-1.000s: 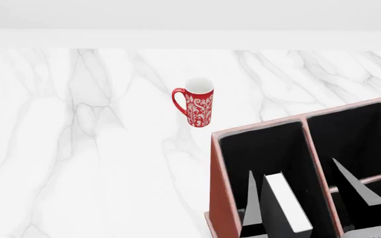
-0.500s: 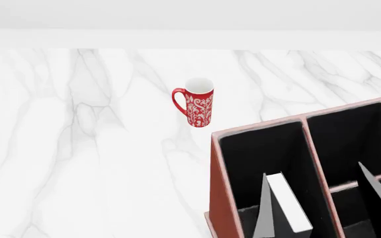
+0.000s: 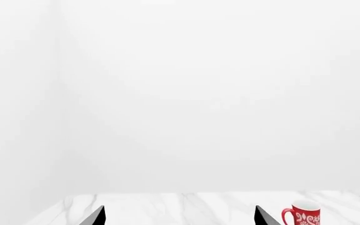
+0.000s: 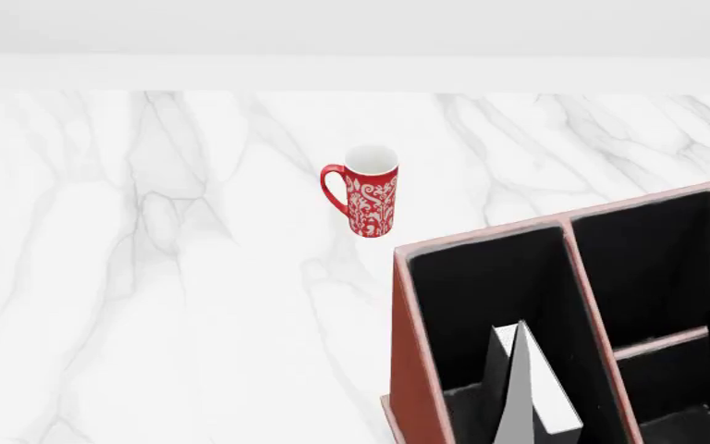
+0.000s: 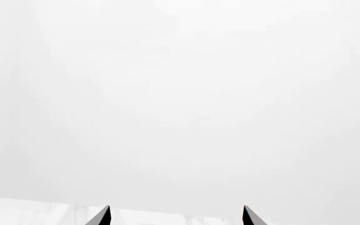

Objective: Pick up the book and place it in the left compartment of the caddy.

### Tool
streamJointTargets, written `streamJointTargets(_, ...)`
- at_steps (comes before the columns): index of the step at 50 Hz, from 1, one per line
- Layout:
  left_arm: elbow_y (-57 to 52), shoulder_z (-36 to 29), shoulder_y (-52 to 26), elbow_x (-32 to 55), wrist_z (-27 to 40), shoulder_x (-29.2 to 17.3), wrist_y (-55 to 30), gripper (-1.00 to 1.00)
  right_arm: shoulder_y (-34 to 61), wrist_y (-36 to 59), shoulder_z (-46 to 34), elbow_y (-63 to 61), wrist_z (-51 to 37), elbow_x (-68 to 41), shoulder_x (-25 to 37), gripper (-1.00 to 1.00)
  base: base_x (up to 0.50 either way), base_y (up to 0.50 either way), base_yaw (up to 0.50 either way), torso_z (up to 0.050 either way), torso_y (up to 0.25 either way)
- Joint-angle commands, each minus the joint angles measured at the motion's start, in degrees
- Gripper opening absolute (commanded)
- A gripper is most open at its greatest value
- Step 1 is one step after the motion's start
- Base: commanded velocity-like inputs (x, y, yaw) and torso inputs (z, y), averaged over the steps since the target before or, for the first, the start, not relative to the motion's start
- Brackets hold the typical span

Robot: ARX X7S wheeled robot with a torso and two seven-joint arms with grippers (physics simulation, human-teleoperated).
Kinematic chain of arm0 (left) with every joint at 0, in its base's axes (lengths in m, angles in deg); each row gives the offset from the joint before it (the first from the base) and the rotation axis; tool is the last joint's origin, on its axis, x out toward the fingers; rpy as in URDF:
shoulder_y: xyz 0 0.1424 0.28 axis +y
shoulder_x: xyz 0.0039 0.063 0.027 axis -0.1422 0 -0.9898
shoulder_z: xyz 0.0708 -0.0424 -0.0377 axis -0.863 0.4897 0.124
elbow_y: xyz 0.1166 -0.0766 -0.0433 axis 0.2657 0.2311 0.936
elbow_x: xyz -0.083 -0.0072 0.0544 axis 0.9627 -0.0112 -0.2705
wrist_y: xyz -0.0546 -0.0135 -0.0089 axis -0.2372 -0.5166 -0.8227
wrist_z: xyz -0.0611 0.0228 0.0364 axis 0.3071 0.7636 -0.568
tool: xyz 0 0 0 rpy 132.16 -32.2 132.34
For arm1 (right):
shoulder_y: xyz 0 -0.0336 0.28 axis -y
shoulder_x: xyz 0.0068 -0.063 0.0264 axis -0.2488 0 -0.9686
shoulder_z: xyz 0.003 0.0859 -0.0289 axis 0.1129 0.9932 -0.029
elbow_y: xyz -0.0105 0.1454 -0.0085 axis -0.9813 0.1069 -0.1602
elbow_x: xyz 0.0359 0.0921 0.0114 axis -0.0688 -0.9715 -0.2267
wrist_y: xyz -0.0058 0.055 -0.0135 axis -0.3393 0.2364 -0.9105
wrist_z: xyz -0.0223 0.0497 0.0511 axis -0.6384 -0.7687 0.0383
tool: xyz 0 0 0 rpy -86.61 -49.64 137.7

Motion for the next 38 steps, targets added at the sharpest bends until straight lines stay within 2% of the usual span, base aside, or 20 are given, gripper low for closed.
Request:
streamJointTargets(1,-0.1,-2.2,0.5,-0.3,3.1,-3.4,2.8,1.00,2.2,-8.2,-8.5,-0.2,-7.8,4.2,6.8,1.00,0.00,0.00,0.00,0.000,0.000)
streamJointTargets(11,-0.1,-3.9,1.1,-0.6,6.3,-6.6,5.7,1.00,11.2,-16.3,-23.7,-0.2,-16.1,10.1,14.6,1.00,0.00,0.00,0.00,0.000,0.000)
streamJointTargets(29,-0.1,-7.5,1.3,-2.1,10.6,-11.3,9.6,1.00,29.1,-26.1,-48.2,-0.2,-24.7,18.8,22.2,1.00,0.00,0.00,0.00,0.000,0.000)
streamJointTargets(35,-0.3,-10.2,1.0,-3.2,13.5,-14.2,11.9,1.00,34.5,-27.5,-54.3,-0.2,-25.7,19.9,23.3,1.00,0.00,0.00,0.00,0.000,0.000)
streamJointTargets(38,-0.3,-12.9,0.9,-4.6,16.6,-17.5,14.7,1.00,36.8,-28.3,-57.0,-0.2,-26.0,20.5,23.9,1.00,0.00,0.00,0.00,0.000,0.000)
